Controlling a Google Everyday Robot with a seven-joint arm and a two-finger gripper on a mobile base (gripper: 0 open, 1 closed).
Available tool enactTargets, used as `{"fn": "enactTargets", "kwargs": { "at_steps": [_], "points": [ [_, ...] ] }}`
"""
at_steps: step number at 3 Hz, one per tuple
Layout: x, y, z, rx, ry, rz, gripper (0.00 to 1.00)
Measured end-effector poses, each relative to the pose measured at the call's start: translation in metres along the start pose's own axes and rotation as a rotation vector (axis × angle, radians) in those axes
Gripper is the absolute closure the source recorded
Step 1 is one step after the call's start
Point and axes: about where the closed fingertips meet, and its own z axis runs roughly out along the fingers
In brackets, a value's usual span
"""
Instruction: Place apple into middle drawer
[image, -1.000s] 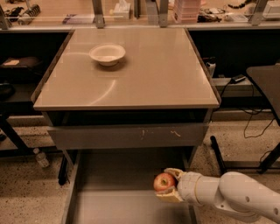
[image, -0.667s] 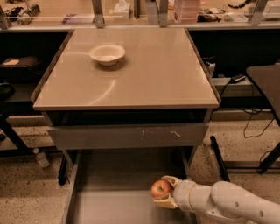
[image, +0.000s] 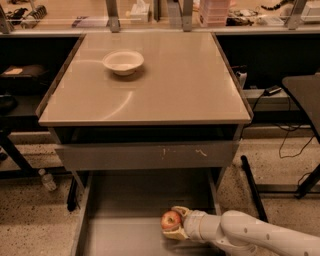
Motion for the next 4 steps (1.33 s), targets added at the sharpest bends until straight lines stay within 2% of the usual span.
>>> {"fn": "enactTargets", "kwargs": {
  "at_steps": [1, 2, 3, 4],
  "points": [
    [0.010, 0.001, 0.033, -0.021, -0.028, -0.002, 1.00],
    [0.014, 0.000, 0.046, -0.021, -0.043, 0.000, 1.00],
    [0.014, 0.000, 0.047, -0.022, -0.044, 0.002, 0.82],
    [0.014, 0.000, 0.047, -0.022, -0.044, 0.002, 0.57]
  ]
}}
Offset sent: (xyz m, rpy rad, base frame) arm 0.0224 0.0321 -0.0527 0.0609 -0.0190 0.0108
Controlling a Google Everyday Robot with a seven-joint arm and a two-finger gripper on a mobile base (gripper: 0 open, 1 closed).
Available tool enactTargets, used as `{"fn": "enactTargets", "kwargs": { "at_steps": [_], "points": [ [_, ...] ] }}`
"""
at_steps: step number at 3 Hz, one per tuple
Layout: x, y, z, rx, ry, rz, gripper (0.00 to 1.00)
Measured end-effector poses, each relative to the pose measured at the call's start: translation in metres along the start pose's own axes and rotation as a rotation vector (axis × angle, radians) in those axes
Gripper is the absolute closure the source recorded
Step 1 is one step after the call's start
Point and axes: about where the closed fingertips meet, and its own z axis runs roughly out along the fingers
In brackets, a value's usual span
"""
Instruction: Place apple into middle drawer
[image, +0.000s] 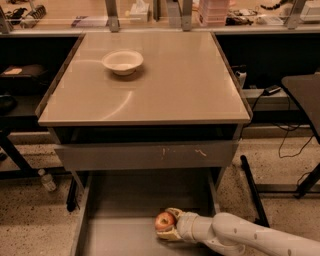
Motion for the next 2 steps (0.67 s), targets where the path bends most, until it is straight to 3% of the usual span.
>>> {"fn": "enactTargets", "kwargs": {
  "at_steps": [2],
  "points": [
    [0.0000, 0.0000, 0.0000, 0.000, 0.000, 0.000, 0.10]
  ]
}}
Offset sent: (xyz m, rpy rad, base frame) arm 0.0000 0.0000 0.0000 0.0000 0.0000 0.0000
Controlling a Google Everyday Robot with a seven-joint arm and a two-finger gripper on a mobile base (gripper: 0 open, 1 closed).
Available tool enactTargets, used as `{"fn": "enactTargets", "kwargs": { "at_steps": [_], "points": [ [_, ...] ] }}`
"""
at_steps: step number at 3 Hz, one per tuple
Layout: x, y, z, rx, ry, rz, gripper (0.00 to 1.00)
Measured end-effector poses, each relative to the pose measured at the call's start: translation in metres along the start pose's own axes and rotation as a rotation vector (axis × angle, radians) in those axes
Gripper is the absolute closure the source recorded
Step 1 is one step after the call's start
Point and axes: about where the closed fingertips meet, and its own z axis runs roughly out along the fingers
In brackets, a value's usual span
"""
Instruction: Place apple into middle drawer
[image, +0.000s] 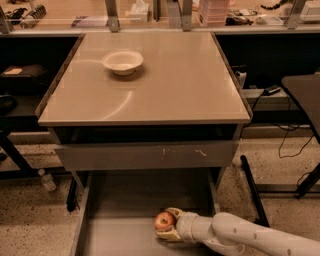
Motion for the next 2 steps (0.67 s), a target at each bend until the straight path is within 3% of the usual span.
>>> {"fn": "enactTargets", "kwargs": {
  "at_steps": [1, 2],
  "points": [
    [0.0000, 0.0000, 0.0000, 0.000, 0.000, 0.000, 0.00],
    [0.0000, 0.0000, 0.0000, 0.000, 0.000, 0.000, 0.00]
  ]
}}
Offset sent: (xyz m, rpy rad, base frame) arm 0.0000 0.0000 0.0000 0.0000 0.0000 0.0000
